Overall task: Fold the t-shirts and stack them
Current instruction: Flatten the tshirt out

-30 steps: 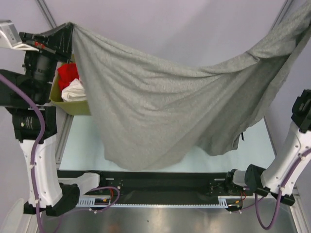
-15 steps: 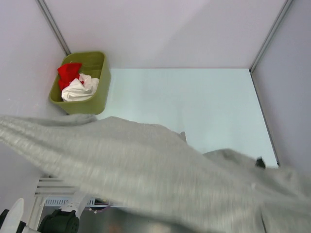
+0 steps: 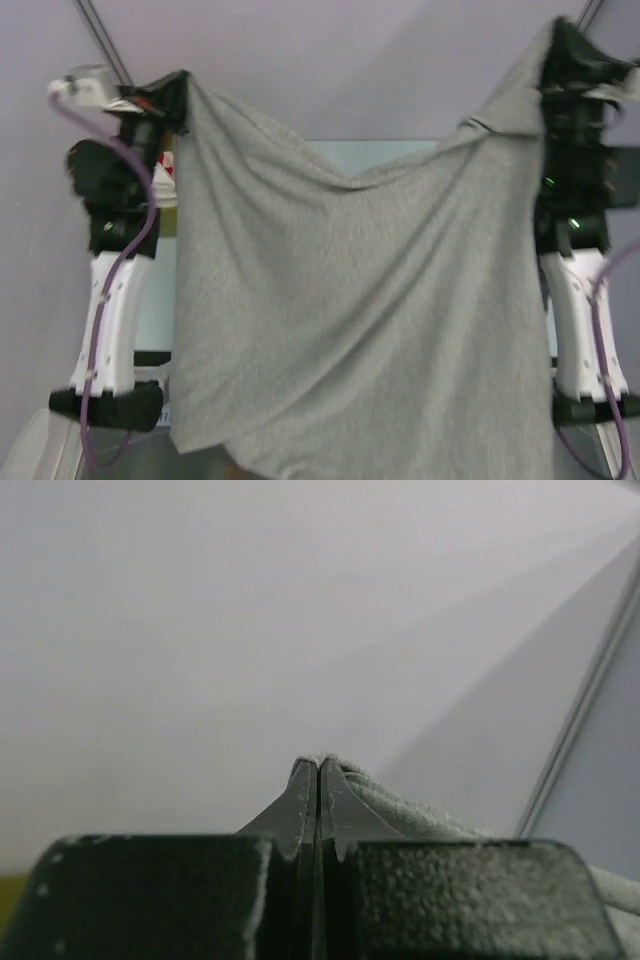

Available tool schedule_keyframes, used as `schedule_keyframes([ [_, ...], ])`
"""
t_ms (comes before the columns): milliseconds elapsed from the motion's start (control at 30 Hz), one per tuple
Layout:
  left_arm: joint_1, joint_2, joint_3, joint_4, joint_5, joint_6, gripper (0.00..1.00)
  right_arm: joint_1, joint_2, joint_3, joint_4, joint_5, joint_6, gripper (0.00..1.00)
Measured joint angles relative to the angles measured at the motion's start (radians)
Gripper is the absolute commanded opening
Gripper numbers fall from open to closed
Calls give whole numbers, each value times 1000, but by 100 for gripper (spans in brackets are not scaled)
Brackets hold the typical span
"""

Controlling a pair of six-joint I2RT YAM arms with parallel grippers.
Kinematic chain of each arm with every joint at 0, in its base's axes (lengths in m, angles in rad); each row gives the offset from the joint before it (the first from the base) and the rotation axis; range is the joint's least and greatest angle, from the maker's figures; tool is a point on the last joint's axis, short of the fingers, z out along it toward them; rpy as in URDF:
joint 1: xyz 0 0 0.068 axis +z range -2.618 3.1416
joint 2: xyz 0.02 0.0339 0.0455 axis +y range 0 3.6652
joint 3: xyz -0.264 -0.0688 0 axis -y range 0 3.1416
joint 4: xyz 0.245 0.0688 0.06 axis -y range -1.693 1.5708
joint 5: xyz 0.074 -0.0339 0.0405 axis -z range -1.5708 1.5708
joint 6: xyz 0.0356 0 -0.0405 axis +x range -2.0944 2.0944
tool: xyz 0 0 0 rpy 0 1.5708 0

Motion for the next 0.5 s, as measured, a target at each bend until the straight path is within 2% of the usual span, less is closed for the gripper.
schedule_keyframes([
  [133, 0, 203, -185, 140, 5, -4, 0, -51, 204, -246, 76, -3, -15, 0],
  [233, 0, 363, -270, 229, 3, -3, 0, -105, 349, -359, 96, -11, -6, 0],
  [367, -3, 588, -260, 325, 0, -7, 0, -164, 534, -387, 178, -36, 30, 0],
  [500, -19, 830, -139, 354, -20, -10, 0, -187, 685, -348, 259, -64, 50, 0],
])
